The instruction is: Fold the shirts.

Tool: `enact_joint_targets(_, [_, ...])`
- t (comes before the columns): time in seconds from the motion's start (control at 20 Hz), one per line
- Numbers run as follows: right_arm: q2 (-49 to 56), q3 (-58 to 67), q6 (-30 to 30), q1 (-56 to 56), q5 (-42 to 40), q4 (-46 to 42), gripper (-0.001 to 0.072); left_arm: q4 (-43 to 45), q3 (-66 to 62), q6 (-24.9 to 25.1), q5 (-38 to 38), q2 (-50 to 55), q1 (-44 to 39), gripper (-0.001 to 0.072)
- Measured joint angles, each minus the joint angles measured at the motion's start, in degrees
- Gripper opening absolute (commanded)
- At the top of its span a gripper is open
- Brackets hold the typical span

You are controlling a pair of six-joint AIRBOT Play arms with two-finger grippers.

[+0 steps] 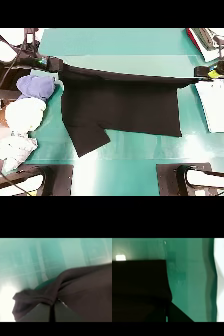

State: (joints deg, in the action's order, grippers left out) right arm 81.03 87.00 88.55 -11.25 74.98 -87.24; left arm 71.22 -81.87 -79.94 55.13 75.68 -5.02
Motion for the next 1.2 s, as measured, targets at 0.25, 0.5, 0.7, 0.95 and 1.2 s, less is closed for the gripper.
enact_joint_targets(0.25, [1.6,-2.1,0.1,0.0,-7.9,1.7,0.0014,2.4,0.4,0.3,-5.6,4.7,0.0,0.0022])
enact_joint_targets(0.5, [1.9,-3.7,0.1,0.8,-7.8,2.0,0.0013,9.3,0.4,0.3,-3.8,6.2,0.0,0.0022])
enact_joint_targets(0.7, [2.0,-9.0,0.1,2.1,-7.8,2.0,0.0014,11.9,0.7,0.3,1.0,8.1,0.0,0.0023])
enact_joint_targets(0.95, [2.0,-14.6,0.1,4.8,-9.9,2.0,0.0027,12.8,0.7,-0.4,5.2,10.2,0.0,0.0155])
enact_joint_targets(1.2, [1.9,-15.5,0.4,5.4,-9.7,2.0,0.0363,13.9,0.7,-2.6,10.3,10.7,0.1,0.0520])
